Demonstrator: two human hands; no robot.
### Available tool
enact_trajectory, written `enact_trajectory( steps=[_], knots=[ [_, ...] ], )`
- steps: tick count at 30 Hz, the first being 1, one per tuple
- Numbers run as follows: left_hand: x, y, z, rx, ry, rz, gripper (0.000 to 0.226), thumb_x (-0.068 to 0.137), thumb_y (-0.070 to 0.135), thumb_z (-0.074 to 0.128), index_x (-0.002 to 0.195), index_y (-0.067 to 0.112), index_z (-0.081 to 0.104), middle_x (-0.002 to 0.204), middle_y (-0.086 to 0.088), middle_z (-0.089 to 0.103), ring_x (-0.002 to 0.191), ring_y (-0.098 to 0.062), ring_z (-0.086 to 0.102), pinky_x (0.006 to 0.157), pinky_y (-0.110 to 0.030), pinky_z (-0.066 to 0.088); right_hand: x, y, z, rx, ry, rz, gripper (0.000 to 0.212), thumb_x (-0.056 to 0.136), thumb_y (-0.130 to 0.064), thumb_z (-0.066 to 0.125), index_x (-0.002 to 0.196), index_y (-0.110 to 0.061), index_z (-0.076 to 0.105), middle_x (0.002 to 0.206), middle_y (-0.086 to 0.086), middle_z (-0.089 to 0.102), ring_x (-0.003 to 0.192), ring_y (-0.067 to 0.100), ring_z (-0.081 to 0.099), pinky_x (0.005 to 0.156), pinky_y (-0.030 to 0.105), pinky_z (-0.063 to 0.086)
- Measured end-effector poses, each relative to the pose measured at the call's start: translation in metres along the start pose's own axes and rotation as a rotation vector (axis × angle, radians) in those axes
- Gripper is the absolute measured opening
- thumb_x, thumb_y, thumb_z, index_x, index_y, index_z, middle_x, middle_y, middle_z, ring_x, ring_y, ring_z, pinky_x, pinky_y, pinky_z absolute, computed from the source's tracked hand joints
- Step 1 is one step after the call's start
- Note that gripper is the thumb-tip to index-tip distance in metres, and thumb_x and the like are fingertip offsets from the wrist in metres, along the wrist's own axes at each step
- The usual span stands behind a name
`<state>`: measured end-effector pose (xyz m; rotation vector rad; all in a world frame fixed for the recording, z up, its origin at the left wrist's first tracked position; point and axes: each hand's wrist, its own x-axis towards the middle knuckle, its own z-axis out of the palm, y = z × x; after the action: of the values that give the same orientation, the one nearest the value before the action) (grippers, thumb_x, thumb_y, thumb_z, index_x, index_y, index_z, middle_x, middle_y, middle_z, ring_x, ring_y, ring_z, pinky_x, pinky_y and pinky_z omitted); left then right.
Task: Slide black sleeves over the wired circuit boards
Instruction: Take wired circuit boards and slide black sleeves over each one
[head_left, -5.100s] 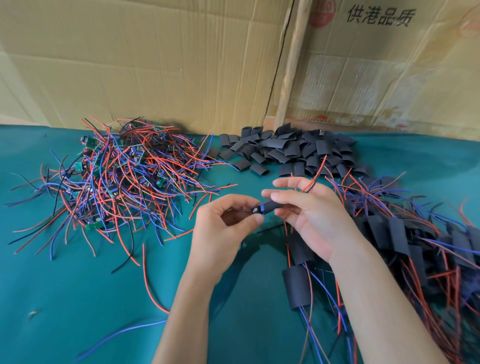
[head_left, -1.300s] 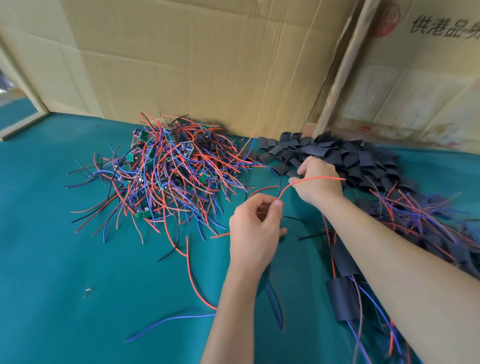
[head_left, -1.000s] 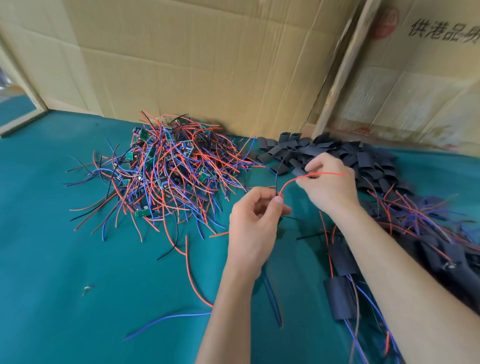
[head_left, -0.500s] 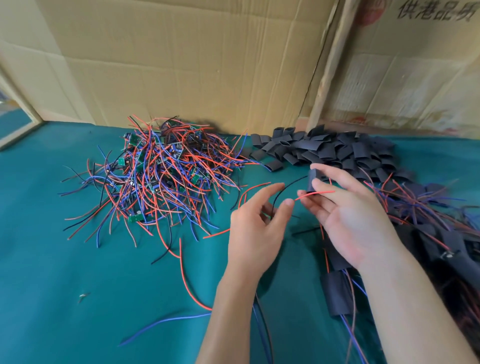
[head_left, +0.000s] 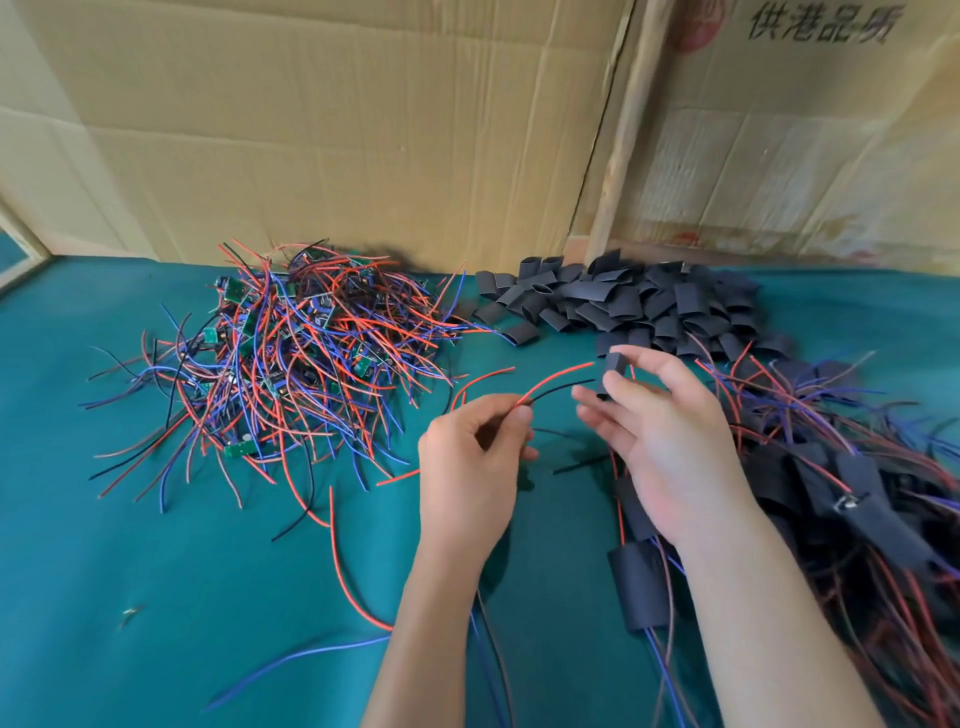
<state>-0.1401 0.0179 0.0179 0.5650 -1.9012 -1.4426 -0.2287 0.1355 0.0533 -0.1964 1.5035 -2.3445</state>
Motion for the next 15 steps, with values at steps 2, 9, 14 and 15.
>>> enact_trajectory(
  steps=[2,9,14,15],
  knots=[
    [0.0000,-0.0007,0.0004,-0.016,-0.014,-0.015,0.021,0.096,0.009,0.063,0.088,0.024,0.074,0.061,0.007,0.066,0.054,-0.007,0.066,0.057,-0.017,0.049,0.0010,0.0027,-0.0008,-0.034,0.033,-0.038,0.023,0.098,0.003,0.059,0.117,-0.009,0.064,0.086,0.007,0.058,0.096,0.033,0.072,0.084,0.033,0.062],
    [-0.0013,-0.0019,0.0025,0.065,-0.020,0.015,0.037,0.091,0.045,0.054,0.085,0.013,0.072,0.057,0.003,0.039,0.057,-0.029,0.043,0.065,-0.052,0.055,0.0010,-0.0011,-0.0017,0.122,-0.073,-0.002,0.018,0.097,0.005,0.060,0.114,-0.002,0.061,0.084,0.011,0.066,0.101,0.040,0.073,0.086,0.037,0.062],
    [-0.0009,0.0006,0.0004,0.009,0.039,-0.006,0.022,0.089,0.042,0.057,0.084,0.027,0.071,0.054,0.009,0.045,0.058,-0.037,0.052,0.064,-0.053,0.054,-0.0004,-0.0014,-0.0011,0.119,-0.105,0.003,0.013,0.097,0.003,0.060,0.107,-0.006,0.062,0.091,0.013,0.065,0.102,0.040,0.073,0.083,0.035,0.061],
    [-0.0007,0.0011,0.0006,0.000,0.042,-0.005,0.020,0.089,0.041,0.057,0.084,0.027,0.070,0.053,0.010,0.046,0.057,-0.036,0.053,0.064,-0.053,0.054,-0.0001,-0.0011,-0.0008,0.117,-0.084,0.002,0.013,0.097,0.004,0.060,0.106,-0.006,0.061,0.094,0.014,0.063,0.103,0.040,0.073,0.083,0.036,0.061]
  ],
)
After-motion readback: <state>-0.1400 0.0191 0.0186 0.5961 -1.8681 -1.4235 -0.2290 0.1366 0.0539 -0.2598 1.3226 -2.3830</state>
